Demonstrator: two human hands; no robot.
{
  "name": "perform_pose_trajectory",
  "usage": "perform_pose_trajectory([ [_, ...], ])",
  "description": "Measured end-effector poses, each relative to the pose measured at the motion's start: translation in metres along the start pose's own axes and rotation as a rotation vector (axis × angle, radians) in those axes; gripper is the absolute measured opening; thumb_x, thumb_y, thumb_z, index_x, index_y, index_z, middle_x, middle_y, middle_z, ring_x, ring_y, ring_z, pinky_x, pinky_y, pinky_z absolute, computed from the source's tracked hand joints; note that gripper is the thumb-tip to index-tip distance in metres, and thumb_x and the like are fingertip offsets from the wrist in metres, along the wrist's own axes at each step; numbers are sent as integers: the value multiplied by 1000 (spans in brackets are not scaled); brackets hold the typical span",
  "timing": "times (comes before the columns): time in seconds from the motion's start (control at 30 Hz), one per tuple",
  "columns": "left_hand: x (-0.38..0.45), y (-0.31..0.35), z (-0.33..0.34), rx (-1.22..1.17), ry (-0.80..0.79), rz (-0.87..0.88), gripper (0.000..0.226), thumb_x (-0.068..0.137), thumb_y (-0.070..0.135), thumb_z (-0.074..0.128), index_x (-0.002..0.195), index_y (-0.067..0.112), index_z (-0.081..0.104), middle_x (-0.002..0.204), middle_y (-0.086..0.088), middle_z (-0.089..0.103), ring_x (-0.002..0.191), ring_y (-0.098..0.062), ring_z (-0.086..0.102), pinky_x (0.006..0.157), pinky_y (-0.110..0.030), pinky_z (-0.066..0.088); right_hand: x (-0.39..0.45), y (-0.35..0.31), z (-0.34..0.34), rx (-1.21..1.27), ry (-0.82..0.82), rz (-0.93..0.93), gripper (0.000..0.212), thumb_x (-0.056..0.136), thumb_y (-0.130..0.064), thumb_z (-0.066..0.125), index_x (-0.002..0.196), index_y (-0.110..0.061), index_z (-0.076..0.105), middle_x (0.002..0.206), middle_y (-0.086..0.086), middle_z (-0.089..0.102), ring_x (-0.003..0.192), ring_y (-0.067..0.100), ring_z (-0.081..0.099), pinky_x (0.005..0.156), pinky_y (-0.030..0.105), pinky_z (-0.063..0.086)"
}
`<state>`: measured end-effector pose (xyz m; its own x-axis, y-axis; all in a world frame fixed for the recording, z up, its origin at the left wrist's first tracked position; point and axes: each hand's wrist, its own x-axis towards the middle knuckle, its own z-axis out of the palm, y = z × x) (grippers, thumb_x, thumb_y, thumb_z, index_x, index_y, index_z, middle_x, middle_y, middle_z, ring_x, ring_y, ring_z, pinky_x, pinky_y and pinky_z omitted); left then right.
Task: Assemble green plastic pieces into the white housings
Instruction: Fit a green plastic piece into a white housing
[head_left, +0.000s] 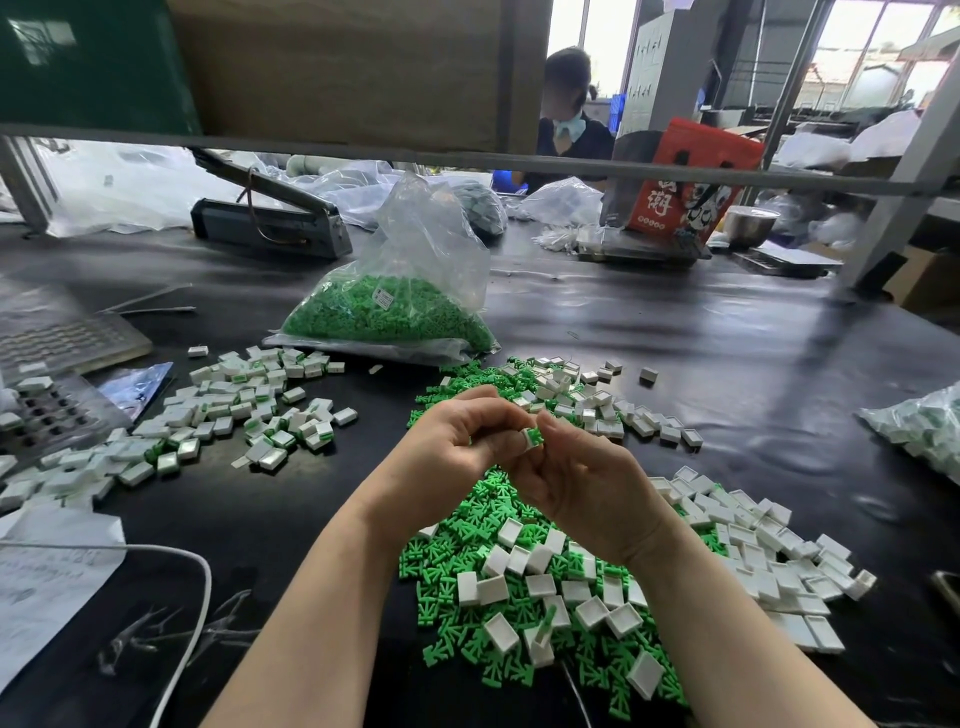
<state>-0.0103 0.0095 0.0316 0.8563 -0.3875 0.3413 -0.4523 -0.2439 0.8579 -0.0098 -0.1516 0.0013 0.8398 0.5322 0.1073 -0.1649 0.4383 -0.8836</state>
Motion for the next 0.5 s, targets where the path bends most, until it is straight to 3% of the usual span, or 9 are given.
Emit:
perform_pose_trajectory([
  [0.3, 0, -2, 0, -54, 11, -14, 12, 92, -2, 59, 97, -4, 69, 85, 3, 52, 77, 0, 55, 76, -14, 45, 3, 1, -1, -149, 54, -27, 31, 89, -42, 52, 83, -18, 71, 65, 1, 52, 59, 12, 43, 59, 25, 31],
  [0.43, 1, -9, 0, -41, 8, -63, 6, 95, 5, 57, 95, 2, 63, 86, -9, 56, 83, -17, 55, 84, -36, 47, 1, -5, -8, -428, 161, -51, 33, 91, -45, 54, 78, -17, 67, 61, 0, 49, 55, 11, 41, 55, 22, 31],
  [0.5, 1, -14, 0, -65, 3, -111, 5, 96, 4, 56, 93, 2, 60, 78, -14, 57, 75, -18, 54, 76, -36, 47, 1, -6, -11, -585, 219, -111, 31, 95, -38, 55, 80, -11, 58, 60, -5, 47, 52, 7, 41, 50, 17, 33],
])
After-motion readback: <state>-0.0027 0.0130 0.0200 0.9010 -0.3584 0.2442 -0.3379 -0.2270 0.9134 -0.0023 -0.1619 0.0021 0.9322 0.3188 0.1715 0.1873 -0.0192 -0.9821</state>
